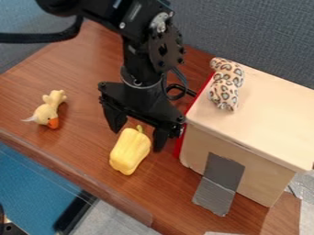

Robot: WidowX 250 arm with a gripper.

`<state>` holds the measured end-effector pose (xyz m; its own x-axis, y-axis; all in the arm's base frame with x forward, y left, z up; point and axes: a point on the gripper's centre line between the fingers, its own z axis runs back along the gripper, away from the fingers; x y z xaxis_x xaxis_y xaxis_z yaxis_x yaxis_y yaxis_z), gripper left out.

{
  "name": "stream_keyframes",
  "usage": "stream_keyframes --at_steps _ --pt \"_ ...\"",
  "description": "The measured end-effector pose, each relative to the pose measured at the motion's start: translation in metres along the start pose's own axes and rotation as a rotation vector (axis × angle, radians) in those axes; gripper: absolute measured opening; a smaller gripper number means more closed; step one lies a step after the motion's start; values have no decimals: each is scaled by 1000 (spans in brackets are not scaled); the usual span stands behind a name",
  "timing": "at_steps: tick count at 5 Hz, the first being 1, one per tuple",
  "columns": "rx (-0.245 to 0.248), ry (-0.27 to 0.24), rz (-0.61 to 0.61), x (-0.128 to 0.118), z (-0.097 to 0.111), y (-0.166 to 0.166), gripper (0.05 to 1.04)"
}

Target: Take out the drawer

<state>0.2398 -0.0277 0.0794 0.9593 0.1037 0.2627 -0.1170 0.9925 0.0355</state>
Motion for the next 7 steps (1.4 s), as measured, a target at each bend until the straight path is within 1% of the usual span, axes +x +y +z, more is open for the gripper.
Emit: stream_keyframes --at_steps 1,3,4,5,6,7 --pt "3 20 -4 -2 -4 0 1001" --pt "9 33 72 41 -20 30 1001" --pt "-13 28 120 64 -31 41 1001" --pt "-50 45 148 78 -49 37 1001" --pt "-66 65 164 90 -68 33 1001" --pt "-55 86 162 96 -84 33 945"
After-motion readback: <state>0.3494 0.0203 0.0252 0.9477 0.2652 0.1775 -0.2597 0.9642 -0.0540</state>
